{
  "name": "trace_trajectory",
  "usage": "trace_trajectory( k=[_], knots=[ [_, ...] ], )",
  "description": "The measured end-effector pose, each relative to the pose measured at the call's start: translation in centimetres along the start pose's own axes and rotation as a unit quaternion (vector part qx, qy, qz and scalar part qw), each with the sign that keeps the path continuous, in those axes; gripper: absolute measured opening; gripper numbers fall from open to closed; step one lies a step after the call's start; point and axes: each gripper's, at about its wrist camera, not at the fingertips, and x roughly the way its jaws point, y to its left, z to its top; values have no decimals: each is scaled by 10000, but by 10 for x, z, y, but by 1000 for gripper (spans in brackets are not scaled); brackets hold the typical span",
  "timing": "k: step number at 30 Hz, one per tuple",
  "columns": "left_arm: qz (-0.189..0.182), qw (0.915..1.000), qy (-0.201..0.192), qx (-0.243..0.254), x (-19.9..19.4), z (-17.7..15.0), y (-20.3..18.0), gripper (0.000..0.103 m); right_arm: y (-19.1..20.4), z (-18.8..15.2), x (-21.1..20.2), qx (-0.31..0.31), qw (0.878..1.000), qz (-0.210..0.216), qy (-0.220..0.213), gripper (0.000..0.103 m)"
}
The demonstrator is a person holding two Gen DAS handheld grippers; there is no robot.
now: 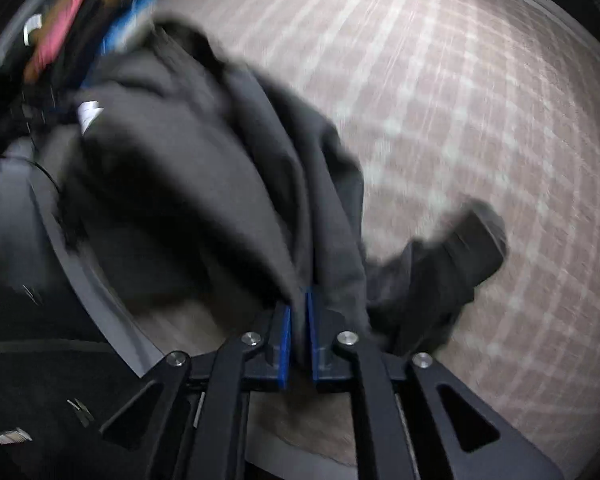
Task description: Fold clothes
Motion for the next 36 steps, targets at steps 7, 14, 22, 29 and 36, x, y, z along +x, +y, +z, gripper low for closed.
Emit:
trace_trajectory(
  k=[7,14,22,29,36],
  knots=[
    [112,9954,-898,-323,-38,37,21,56,-25,8,-45,490,9934,-106,-1033,48],
    [-120,9996,-238,-87,22,76,18,26,-24,41,-53,292,9925,-273,-1153,48],
    [-225,9992,-274,-162,16,70,6,5,-5,85,-39,94,9884,72,-1512,36],
    [-116,9992,-327,-184,3,65,4,5,19,124,20,-641,9946,-59,-811,23],
    [56,9989,-413,-229,0,66,4,5,-30,163,-14,-193,9832,-1037,-1487,12]
  ],
)
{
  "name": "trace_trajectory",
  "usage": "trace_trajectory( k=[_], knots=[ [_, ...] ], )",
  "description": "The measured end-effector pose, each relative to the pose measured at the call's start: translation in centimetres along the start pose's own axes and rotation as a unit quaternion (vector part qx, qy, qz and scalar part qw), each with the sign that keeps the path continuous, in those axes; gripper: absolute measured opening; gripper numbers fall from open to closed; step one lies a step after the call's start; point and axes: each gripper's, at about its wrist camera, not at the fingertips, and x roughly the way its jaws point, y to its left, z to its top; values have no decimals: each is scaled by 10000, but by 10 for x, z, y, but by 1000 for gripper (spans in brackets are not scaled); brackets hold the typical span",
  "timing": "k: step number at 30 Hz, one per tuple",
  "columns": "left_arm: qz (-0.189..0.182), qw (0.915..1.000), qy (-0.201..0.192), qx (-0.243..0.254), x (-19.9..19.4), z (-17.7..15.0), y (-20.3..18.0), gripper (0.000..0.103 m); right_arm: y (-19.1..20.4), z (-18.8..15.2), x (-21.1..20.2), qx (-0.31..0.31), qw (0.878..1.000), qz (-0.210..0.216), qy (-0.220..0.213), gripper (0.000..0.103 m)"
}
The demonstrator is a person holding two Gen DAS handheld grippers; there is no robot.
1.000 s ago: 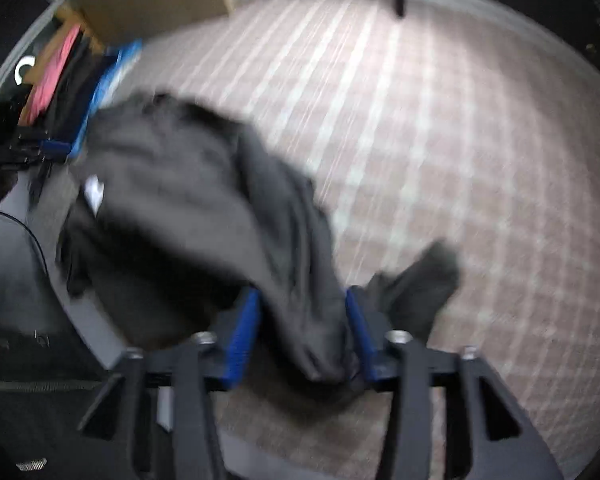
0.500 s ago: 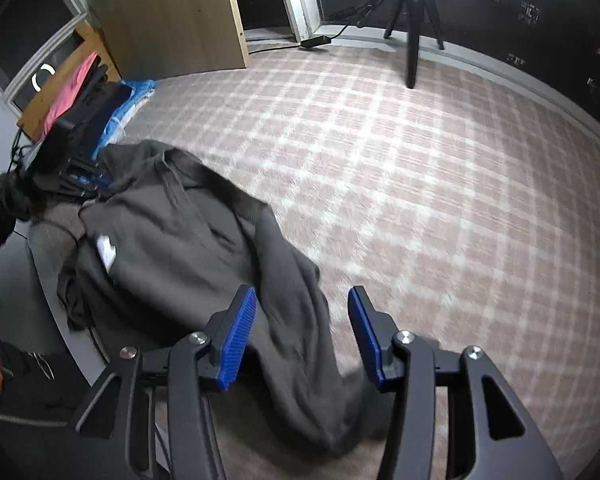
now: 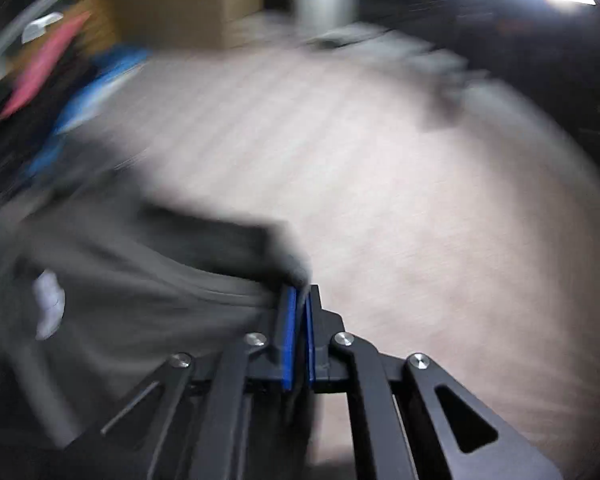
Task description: Fold clothes
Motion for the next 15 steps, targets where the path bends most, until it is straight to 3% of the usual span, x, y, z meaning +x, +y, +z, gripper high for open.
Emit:
trace_trajectory(
  k=[2,5,7,8,10,15],
  knots=[
    [-50,10000,33,-13,3,0,-1,5,-26,9,-1,461,9974,-546,23,15],
    [-120,9999,65,65,3,-2,0,5,-32,-3,-24,688,9970,312,-190,16],
    [-150,9998,92,32,5,-3,-1,5,-10,-14,-23,365,9979,542,-30,17],
    [-154,9998,109,29,7,-3,0,5,0,-18,-15,219,9980,583,127,20],
    [-126,9998,145,26,9,-3,5,5,13,-26,-2,21,9978,567,356,44],
    [-106,9998,190,8,15,5,6,5,16,-36,27,-33,9959,545,727,45]
  ],
)
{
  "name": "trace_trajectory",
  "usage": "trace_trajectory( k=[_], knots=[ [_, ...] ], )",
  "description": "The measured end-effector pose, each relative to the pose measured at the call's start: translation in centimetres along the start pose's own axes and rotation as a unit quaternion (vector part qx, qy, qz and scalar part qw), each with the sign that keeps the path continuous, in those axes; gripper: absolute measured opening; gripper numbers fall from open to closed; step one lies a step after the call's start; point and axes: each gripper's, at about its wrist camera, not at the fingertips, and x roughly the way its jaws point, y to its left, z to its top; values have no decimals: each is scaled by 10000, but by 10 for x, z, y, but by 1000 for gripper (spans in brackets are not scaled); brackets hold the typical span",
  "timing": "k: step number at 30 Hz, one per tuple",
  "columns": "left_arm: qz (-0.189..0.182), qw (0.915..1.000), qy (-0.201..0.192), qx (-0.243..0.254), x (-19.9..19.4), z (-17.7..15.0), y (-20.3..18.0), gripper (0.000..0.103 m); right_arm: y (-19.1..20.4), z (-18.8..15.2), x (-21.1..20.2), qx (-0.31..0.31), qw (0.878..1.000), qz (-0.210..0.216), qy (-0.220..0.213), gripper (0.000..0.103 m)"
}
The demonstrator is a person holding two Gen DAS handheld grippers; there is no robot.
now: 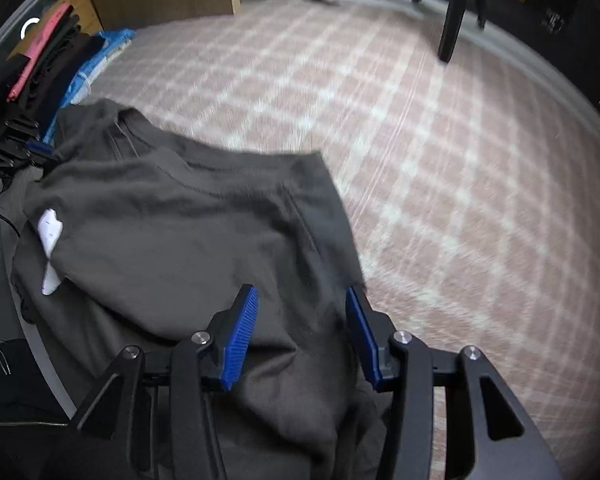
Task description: Fold clothes
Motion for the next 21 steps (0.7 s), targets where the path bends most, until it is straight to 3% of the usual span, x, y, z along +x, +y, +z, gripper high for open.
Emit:
trace_trajectory(
  k=[3,9,11,12,14,21],
  knots=[
    [-4,10000,3,26,2,2,-2,5,2,-4,11,-101,9996,-198,201,45],
    [-124,9999,-47,19,11,8,2,5,-2,-10,12,-13,9998,-54,187,44],
    [-91,9999,-114,-17,14,10,4,6,2,-9,13,-171,9996,-146,154,28],
    [-68,9998,-156,-44,15,11,6,6,1,-8,10,-79,9999,-87,119,4],
    [-59,9995,-306,-62,17,12,7,7,-2,-6,6,105,9999,30,44,3],
    [-175,9964,-780,-282,5,5,2,1,-7,-18,-56,756,9923,238,-956,2]
  ],
)
